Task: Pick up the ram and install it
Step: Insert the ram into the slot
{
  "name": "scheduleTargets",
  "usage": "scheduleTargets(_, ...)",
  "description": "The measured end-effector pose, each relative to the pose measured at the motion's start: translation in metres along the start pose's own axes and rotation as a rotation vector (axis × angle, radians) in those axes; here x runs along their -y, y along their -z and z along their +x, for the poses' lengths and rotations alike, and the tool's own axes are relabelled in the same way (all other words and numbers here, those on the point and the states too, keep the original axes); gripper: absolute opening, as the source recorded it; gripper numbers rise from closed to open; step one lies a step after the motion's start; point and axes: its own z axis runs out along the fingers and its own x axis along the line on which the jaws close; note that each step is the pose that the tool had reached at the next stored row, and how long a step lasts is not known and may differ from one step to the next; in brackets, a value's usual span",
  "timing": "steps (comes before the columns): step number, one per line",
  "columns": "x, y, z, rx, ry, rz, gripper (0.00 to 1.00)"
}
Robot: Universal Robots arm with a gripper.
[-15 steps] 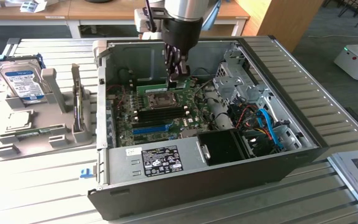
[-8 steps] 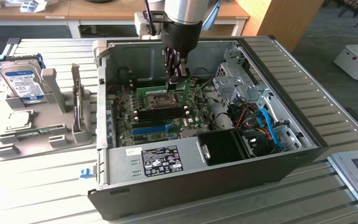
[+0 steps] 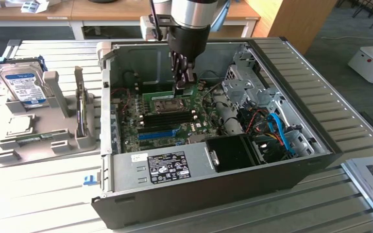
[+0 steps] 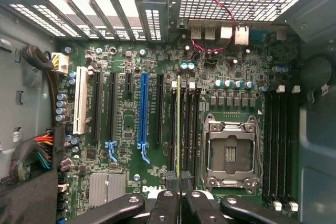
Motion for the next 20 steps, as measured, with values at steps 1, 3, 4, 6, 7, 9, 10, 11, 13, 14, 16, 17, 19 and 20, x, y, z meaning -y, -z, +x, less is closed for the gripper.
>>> scheduleTargets(1, 0.0001, -0.0011, 0.0, 0.0, 0.0, 0.0, 0.12)
scheduleTargets(3, 0.0002, -0.0035, 0.0, 0.0, 0.0, 0.0, 0.12)
scheduleTargets(4, 0.0002, -0.0048, 0.0, -0.0001, 0.0, -0.0001, 0.12)
scheduleTargets(6, 0.0004, -0.0075, 0.0, -0.0001, -0.001, -0.0001, 0.12)
scheduleTargets(7, 0.0004, -0.0089, 0.0, -0.0001, -0.001, -0.0001, 0.12)
scheduleTargets(9, 0.0006, -0.0116, 0.0, 0.0, -0.001, -0.0001, 0.12)
scheduleTargets(10, 0.0007, -0.013, 0.0, 0.0, -0.001, 0.0, 0.12)
scheduleTargets(11, 0.0007, -0.0143, 0.0, 0.0, -0.002, -0.0001, 0.12)
scheduleTargets(13, 0.0009, -0.017, 0.0, 0.0, -0.002, 0.0, 0.12)
scheduleTargets(14, 0.0009, -0.0183, 0.0, 0.0001, -0.002, 0.0, 0.12)
scheduleTargets(16, 0.0011, -0.0209, 0.0, 0.0001, -0.002, 0.0, 0.12)
scheduleTargets(17, 0.0011, -0.0223, 0.0, 0.0, -0.003, 0.0, 0.12)
scheduleTargets(19, 0.0013, -0.025, 0.0, 0.0, -0.003, -0.0001, 0.12)
scheduleTargets(20, 0.0013, -0.0264, 0.0, 0.0, -0.003, -0.0001, 0.12)
